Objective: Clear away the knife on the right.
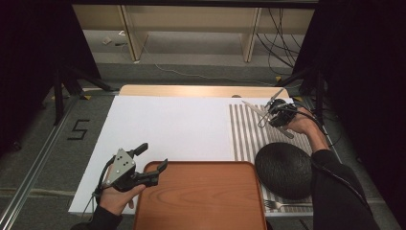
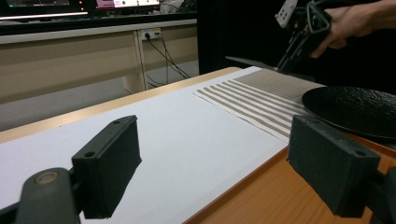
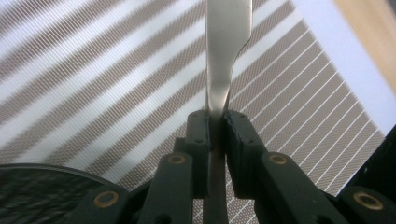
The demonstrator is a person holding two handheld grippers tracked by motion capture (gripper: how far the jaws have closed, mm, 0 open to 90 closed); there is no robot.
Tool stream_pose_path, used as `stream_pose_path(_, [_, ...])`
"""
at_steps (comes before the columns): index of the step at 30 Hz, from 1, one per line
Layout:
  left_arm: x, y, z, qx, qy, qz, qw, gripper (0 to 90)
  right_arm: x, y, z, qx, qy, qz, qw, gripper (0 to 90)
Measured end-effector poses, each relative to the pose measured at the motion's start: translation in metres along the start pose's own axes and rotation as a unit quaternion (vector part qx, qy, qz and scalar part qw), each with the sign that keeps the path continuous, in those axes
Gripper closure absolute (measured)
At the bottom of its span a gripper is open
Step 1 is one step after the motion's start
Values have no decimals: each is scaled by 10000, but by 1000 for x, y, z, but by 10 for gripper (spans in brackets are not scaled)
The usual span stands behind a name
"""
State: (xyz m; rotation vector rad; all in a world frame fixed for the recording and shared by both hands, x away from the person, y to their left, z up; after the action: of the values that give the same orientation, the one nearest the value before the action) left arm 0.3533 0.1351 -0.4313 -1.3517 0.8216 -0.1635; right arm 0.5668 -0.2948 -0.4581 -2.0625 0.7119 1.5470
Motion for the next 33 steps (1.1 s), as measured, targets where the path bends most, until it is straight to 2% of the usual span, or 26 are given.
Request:
stream_pose_path(1, [0,0,0,15,-2,0,10000,167,-10,-2,0,18,-15,-164,9999,805])
stream_pose_path(3, [0,-1,0,18,5,-11,10000,167,-14,-2,1,49,-55,-215,9997,805])
stream_pose_path(7, [-1,0,0,6,-2,-9,10000,167,-32,-5,8,298,-448,-577,9969,805])
stream_pose_path(9, [0,0,0,-1,-1,3,10000,167,-40,-5,12,459,-709,-713,9939,805])
stream_pose_path(13, [0,0,0,-19,3,15,10000,166,-52,-3,24,576,-1185,-1006,9862,805])
stream_pose_path(15, [1,0,0,-13,3,18,10000,167,-57,-1,30,623,-1349,-1152,9822,805])
stream_pose_path(17, [1,0,0,-9,3,19,10000,167,-61,0,36,636,-1419,-1245,9800,805])
stream_pose_path(22, [1,1,1,-16,-6,23,10000,168,-66,1,56,557,-1434,-1438,9776,806])
stream_pose_path(26, [0,0,0,-6,-5,12,10000,167,-69,2,73,604,-1651,-1638,9707,806])
stream_pose_path(31, [1,1,0,0,5,45,10000,168,-73,3,93,519,-1880,-1887,9625,806])
stream_pose_path(33, [1,1,0,-3,3,30,10000,168,-76,4,99,476,-1890,-1899,9623,806])
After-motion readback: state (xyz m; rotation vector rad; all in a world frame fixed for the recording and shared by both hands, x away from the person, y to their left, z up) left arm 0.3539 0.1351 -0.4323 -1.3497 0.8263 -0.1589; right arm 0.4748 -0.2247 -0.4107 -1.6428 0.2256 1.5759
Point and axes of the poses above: each handheld gripper's, and its own axes: x roughly forward along the jaws, y roughly out of its underside, z roughly to its left, the point moved 6 cm from there along x, roughly forward along the jaws, and after that the axes turned 15 degrees about z, right-handed, at the moved point
